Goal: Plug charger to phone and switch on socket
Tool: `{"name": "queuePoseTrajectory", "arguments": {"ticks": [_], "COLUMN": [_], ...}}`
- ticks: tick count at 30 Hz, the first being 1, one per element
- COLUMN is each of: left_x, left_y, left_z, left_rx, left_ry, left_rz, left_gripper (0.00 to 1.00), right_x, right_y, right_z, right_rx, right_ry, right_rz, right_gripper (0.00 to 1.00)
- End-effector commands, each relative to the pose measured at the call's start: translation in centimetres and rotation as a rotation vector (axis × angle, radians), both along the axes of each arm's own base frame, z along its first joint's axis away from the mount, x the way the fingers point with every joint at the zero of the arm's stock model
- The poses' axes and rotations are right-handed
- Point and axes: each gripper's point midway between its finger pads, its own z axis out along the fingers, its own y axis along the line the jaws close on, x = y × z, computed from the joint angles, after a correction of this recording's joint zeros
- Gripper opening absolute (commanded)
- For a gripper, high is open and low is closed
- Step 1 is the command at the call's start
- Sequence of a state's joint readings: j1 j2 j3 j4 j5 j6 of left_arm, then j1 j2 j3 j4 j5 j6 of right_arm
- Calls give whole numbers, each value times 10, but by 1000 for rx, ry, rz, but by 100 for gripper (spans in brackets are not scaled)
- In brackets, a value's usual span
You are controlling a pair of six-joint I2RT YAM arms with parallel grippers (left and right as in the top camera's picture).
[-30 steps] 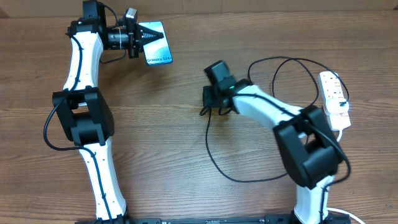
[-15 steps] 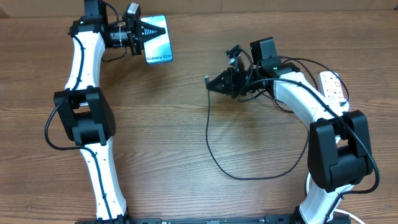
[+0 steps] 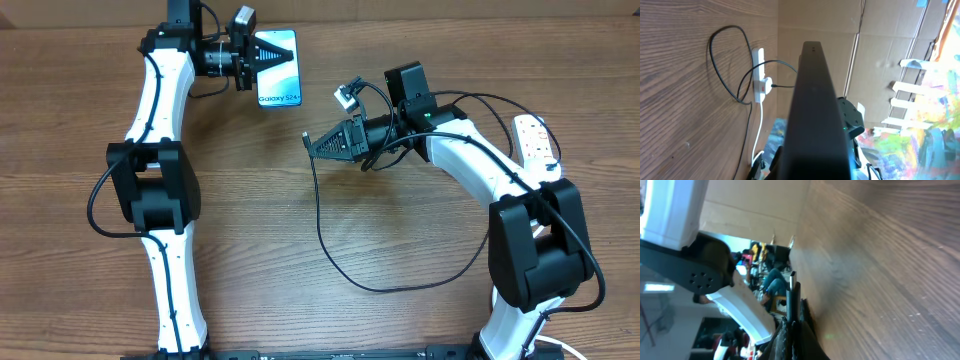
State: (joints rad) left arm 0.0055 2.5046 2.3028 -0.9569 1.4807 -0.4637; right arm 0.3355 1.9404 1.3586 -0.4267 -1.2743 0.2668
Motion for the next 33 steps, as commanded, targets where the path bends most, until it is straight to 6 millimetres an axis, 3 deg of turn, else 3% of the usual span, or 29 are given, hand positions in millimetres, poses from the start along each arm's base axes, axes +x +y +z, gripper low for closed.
{"name": "queuePoseTrajectory", "arguments": {"ticks": [1, 11, 33], "left_x": [-6, -9, -3], "left_y": [-10, -27, -28], "left_z": [21, 14, 23], "left_rx": [-24, 21, -13], "left_ry": [-57, -12, -30], "left_rz": [-30, -40, -48], "left_gripper": [4, 4, 4], "right_x": [-7, 14, 33], "right_y": [4, 8, 14], "right_z": [19, 21, 37], "right_rx": [58, 19, 42], "right_ry": [-22, 37, 75], "right_rz": [43, -51, -123], "right_gripper": [4, 4, 4]}}
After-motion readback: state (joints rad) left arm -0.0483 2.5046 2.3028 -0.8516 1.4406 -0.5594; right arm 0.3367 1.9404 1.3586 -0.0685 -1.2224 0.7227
